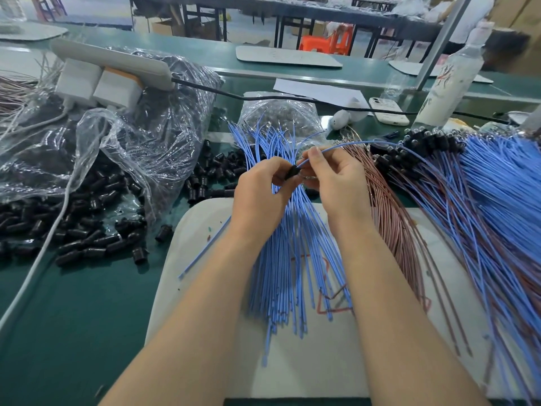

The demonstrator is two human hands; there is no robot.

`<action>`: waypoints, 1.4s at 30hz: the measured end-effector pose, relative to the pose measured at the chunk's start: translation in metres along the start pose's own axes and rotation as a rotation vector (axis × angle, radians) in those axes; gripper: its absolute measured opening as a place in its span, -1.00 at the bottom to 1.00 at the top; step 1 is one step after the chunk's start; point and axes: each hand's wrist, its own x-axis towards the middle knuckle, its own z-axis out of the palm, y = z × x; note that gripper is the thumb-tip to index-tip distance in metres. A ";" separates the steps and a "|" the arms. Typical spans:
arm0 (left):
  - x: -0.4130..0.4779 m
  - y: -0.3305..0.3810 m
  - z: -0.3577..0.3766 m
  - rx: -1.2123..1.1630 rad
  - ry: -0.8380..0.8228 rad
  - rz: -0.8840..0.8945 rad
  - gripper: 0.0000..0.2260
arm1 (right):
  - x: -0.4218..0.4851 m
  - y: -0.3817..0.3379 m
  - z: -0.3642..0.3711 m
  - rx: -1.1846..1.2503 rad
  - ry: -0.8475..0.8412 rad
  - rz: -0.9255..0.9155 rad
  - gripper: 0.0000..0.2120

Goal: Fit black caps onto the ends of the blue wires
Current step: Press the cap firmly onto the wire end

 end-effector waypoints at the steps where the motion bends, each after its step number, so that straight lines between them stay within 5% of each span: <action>1: 0.000 0.000 0.000 0.003 -0.003 0.003 -0.94 | 0.000 0.000 -0.001 -0.003 -0.012 0.004 -0.82; 8: -0.002 0.000 0.001 0.049 0.016 -0.025 -0.88 | -0.003 0.002 0.002 -0.136 -0.109 -0.018 -0.84; 14: -0.002 0.001 0.001 0.048 0.012 -0.030 -0.90 | -0.002 -0.003 0.002 0.133 -0.058 0.109 -0.77; 20: -0.003 0.008 0.001 -0.022 0.024 0.062 -0.98 | -0.008 -0.005 0.007 0.021 -0.232 0.124 -0.72; 24: 0.004 0.006 -0.004 -0.392 -0.002 -0.231 -0.96 | -0.006 -0.008 0.004 0.133 -0.177 0.157 -0.65; 28: 0.006 0.003 -0.009 -0.726 -0.236 -0.527 -0.85 | -0.005 -0.008 0.001 0.174 -0.127 0.118 -0.75; 33: 0.007 0.007 -0.014 -0.963 -0.415 -0.623 -0.81 | -0.003 -0.007 -0.001 0.215 -0.074 0.159 -0.79; 42: 0.005 0.011 -0.019 -0.900 -0.477 -0.617 -0.85 | -0.001 -0.005 -0.002 0.183 -0.051 0.184 -0.85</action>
